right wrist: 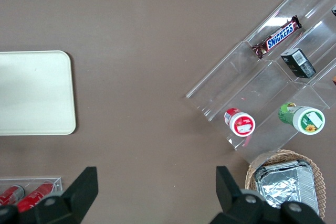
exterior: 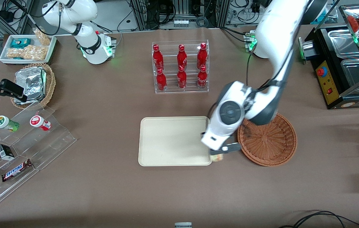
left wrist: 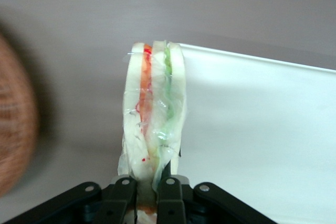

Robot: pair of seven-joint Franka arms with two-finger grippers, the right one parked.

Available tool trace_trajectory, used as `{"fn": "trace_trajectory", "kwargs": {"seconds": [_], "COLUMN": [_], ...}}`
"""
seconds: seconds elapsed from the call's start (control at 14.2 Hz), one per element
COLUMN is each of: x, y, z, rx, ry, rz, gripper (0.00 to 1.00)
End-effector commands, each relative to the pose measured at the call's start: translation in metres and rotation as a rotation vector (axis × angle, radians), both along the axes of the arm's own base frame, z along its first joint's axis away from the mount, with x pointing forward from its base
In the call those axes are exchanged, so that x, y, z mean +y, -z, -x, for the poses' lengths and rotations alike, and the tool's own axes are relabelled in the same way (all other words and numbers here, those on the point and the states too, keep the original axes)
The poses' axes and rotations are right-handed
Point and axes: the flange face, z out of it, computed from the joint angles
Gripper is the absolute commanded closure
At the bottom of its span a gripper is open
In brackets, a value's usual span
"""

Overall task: Place sandwich from basket to tray
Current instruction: 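Lift the sandwich with the left gripper and carry it over the tray, then lower the sandwich onto the tray and open the left gripper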

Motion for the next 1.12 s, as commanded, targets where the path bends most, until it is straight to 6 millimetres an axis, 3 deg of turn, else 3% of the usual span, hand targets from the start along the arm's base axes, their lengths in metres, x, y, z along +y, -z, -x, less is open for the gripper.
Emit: {"fn": "trace_trajectory", "kwargs": {"seconds": [0.0, 0.21, 0.49, 1.05], "x": [-0.061, -0.103, -0.127, -0.131], "y": [0.007, 0.023, 0.033, 0.065], "z": [0.007, 0.029, 0.047, 0.055], "rx": [-0.056, -0.11, -0.103, -0.059], "ry": [0.049, 0.097, 0.132, 0.067], "rz": [0.064, 0.112, 0.116, 0.097], "gripper": [0.97, 0.97, 0.97, 0.94]}}
